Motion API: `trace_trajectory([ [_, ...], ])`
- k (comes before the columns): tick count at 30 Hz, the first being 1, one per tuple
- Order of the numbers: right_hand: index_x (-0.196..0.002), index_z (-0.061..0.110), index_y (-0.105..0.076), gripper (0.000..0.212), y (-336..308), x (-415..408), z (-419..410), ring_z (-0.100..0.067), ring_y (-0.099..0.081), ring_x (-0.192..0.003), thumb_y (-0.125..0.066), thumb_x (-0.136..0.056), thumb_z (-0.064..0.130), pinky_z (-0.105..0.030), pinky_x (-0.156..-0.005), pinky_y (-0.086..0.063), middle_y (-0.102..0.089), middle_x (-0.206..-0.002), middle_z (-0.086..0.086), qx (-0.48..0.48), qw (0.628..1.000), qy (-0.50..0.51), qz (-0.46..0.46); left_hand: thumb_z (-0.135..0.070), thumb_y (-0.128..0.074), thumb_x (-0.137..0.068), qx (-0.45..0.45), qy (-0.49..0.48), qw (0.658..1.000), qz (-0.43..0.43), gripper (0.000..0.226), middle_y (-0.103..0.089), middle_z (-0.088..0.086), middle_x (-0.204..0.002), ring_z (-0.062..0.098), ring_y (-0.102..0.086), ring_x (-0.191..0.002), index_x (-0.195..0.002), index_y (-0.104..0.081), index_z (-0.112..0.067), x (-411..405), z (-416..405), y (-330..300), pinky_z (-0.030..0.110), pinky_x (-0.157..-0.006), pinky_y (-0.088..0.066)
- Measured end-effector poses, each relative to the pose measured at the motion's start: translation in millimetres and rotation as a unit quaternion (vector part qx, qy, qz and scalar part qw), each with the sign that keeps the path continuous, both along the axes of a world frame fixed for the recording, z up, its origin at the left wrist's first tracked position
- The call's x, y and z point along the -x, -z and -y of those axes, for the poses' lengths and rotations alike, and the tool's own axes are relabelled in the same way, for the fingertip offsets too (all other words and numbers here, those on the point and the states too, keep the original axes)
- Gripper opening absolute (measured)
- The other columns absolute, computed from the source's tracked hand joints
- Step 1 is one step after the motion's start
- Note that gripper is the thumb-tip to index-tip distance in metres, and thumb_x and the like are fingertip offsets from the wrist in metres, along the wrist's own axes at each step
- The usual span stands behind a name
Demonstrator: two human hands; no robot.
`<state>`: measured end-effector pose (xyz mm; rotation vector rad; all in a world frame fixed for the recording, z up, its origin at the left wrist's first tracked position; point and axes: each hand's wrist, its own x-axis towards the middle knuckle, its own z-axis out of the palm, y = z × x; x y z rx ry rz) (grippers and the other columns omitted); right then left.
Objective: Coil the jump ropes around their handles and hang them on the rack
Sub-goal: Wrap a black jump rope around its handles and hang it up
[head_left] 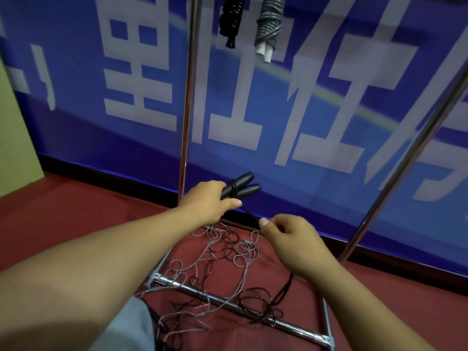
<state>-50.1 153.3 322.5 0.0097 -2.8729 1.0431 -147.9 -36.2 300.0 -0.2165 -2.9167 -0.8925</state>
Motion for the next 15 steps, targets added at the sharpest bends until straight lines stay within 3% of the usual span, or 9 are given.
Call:
trace_trajectory([
  [4, -0.075, 0.025, -0.056, 0.024, -1, -5, 0, 0.007, -0.052, -0.059, -0.065, -0.094, 0.035, -0.012, -0.054, -0.04, -0.054, -0.057, 0.008, -0.042, 0.996, -0.045, -0.06, -0.062, -0.066, -0.085, 0.08, 0.034, 0.996, 0.031, 0.042, -0.059, 0.001, -0.075, 0.022, -0.06, -0.07, -0.084, -0.056, -0.021, 2, 1, 4, 0.033, -0.061, -0.042],
  [11, -0.083, 0.027, -0.059, 0.017, 3, -1, -6, -0.007, -0.053, -0.065, -0.063, -0.093, 0.041, -0.031, -0.057, -0.038, -0.055, -0.066, 0.01, -0.112, 0.98, -0.04, -0.157, -0.054, -0.068, -0.088, 0.151, 0.129, 0.978, 0.068, 0.039, -0.064, 0.001, -0.082, 0.022, -0.062, -0.075, -0.101, -0.061, -0.018, -9, -12, 2, 0.033, -0.065, -0.046],
  [15, -0.087, 0.028, -0.061, 0.016, 4, 0, -10, -0.014, -0.053, -0.068, -0.062, -0.093, 0.043, -0.031, -0.06, -0.037, -0.052, -0.068, 0.013, -0.119, 0.976, -0.03, -0.178, -0.052, -0.071, -0.086, 0.169, 0.188, 0.96, 0.12, 0.032, -0.065, 0.001, -0.076, 0.02, -0.061, -0.066, -0.09, -0.06, -0.022, -14, -18, 3, 0.03, -0.061, -0.046],
])
